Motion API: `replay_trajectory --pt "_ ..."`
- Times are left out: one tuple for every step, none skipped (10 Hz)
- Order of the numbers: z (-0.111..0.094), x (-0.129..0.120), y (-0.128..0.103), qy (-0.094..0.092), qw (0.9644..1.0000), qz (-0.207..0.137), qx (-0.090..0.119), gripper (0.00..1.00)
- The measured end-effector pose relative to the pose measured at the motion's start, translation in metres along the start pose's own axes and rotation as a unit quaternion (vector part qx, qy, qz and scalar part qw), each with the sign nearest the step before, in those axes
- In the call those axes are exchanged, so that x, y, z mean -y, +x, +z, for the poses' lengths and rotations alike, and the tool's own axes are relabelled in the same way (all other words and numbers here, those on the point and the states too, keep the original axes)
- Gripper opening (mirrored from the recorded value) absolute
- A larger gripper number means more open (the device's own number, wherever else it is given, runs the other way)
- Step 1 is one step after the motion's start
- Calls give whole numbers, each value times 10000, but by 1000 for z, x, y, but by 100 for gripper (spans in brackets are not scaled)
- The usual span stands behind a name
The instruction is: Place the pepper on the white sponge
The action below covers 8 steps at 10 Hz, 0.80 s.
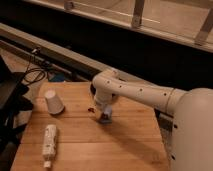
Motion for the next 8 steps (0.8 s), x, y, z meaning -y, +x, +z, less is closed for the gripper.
replay_trajectory --pt "0 -1 0 23 10000 -11 -19 12" --pt "-1 -2 1 49 10000 77 -5 3" --pt "-4 5 6 84 9998 189 24 0" --pt "-7 17 7 98 9993 351 53 0" --pt "-8 25 9 137 9989 448 22 4" --pt "-10 32 10 180 9984 530 -8 10" --pt "-12 39 13 216 9977 636 -24 22" --pt "-14 43 16 236 9973 699 -26 31"
